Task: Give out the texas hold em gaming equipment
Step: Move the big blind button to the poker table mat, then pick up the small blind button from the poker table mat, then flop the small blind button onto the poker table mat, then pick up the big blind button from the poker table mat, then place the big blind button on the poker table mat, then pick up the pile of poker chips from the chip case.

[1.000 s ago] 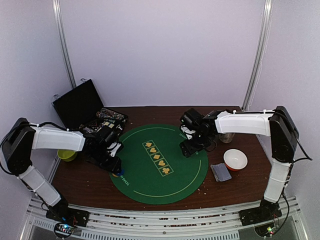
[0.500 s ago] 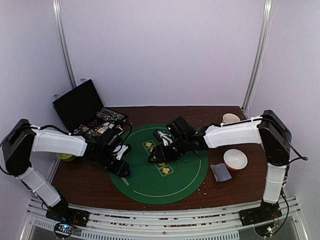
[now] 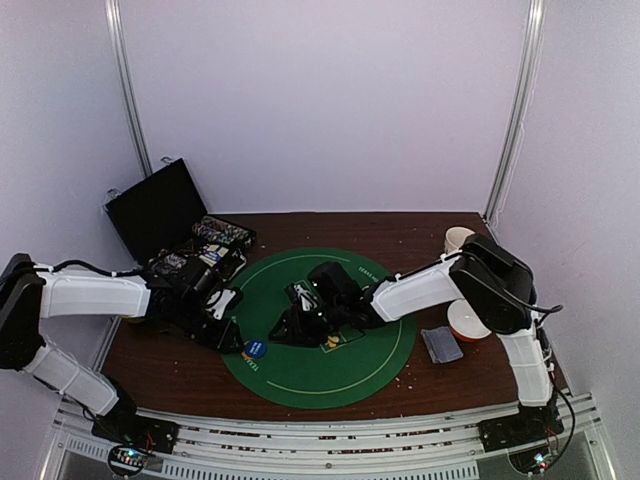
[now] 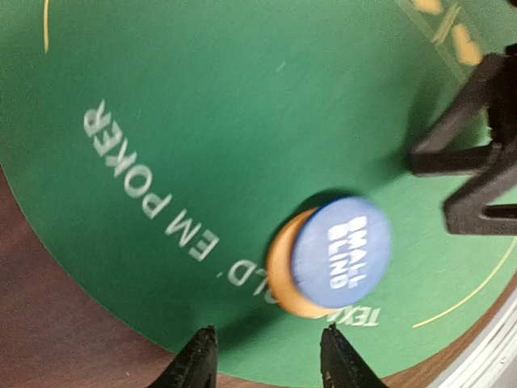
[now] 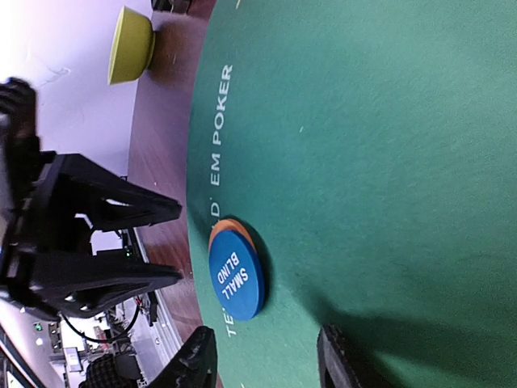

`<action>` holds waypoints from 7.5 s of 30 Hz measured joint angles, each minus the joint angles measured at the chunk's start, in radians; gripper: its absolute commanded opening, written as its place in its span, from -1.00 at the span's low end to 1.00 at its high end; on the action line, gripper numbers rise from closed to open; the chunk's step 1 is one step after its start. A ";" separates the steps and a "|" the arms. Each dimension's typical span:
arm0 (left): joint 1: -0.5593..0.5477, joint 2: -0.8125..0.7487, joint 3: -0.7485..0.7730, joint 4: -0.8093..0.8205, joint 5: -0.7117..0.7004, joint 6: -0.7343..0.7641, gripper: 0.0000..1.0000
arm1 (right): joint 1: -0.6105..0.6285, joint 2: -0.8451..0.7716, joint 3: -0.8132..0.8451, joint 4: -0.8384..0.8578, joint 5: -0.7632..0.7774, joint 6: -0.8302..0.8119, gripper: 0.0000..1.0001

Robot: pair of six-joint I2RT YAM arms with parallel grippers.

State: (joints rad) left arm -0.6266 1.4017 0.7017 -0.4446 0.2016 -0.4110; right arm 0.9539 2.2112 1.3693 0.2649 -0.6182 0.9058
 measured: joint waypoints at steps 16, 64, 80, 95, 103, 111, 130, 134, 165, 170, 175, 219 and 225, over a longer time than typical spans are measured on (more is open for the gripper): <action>0.025 0.044 -0.068 0.128 0.033 -0.006 -0.18 | 0.015 0.133 0.063 0.213 -0.096 0.137 -0.31; 0.016 0.080 0.026 0.043 -0.019 0.079 0.50 | 0.002 -0.295 -0.315 -0.341 -0.175 -0.273 -1.00; -0.094 0.152 0.084 -0.009 -0.128 0.114 0.60 | -0.095 -0.378 -0.436 -0.450 -0.134 -0.400 -1.00; -0.129 0.167 0.101 -0.029 -0.172 0.114 0.67 | -0.081 -0.393 -0.362 -0.604 0.011 -0.438 -0.80; -0.166 0.203 0.138 -0.066 -0.242 0.122 0.34 | -0.055 -0.393 -0.257 -0.710 0.150 -0.461 -0.45; -0.171 0.221 0.162 -0.089 -0.267 0.112 0.18 | -0.021 -0.402 -0.203 -0.771 0.242 -0.475 -0.35; -0.026 0.206 0.162 -0.081 -0.291 0.106 0.26 | 0.023 -0.519 -0.192 -0.780 0.302 -0.483 -0.05; -0.015 0.150 0.174 -0.084 -0.309 0.124 0.46 | 0.010 -0.610 -0.156 -0.831 0.353 -0.484 0.36; 0.461 0.329 0.670 -0.246 -0.344 0.365 0.66 | -0.210 -0.723 0.051 -1.146 0.800 -0.640 1.00; 0.450 0.397 0.681 -0.292 -0.296 0.471 0.69 | -0.281 -0.725 -0.002 -1.115 0.755 -0.693 1.00; 0.446 0.477 0.750 -0.291 -0.314 0.528 0.30 | -0.327 -0.720 -0.016 -1.091 0.705 -0.723 1.00; 0.440 0.614 0.796 -0.267 -0.409 0.557 0.20 | -0.346 -0.666 -0.016 -1.069 0.612 -0.716 1.00; 0.441 0.621 0.797 -0.259 -0.434 0.559 0.25 | -0.346 -0.666 -0.016 -1.069 0.612 -0.716 1.00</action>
State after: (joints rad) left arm -0.1860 2.0224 1.4982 -0.7040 -0.2321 0.1478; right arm 0.6083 1.5448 1.3529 -0.8040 -0.0059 0.1894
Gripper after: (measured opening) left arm 0.604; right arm 0.999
